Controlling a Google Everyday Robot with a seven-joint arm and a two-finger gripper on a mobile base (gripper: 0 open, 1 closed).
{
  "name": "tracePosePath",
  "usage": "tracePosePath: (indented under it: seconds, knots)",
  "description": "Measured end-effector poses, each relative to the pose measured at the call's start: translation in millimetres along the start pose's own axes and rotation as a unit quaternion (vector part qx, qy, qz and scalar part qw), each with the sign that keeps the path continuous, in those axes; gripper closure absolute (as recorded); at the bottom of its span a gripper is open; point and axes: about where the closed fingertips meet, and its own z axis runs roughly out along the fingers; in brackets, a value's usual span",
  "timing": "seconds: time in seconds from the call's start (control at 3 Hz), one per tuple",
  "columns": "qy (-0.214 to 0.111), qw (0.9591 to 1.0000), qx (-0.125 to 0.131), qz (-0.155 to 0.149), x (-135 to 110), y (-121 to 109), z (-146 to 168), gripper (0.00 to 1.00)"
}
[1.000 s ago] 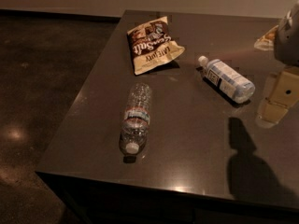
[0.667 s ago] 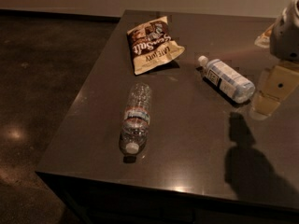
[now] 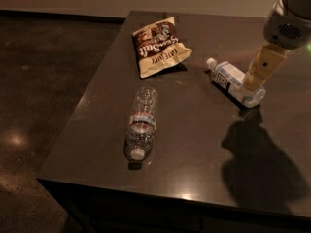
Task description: Pick blue plastic bottle
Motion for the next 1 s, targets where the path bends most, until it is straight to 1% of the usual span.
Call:
tracePosePath:
  seconds: [0.33, 0.67, 1.0]
  knots:
    - [0.012, 0.9983, 0.009, 0.056, -3.8, -26.6, 13.1, 0.0]
    - [0.028, 0.9929, 0.001, 0.115, -3.3, -40.5, 55.1, 0.0]
    - [0.045, 0.9885, -0.002, 0.144, -0.3, -41.9, 79.4, 0.0]
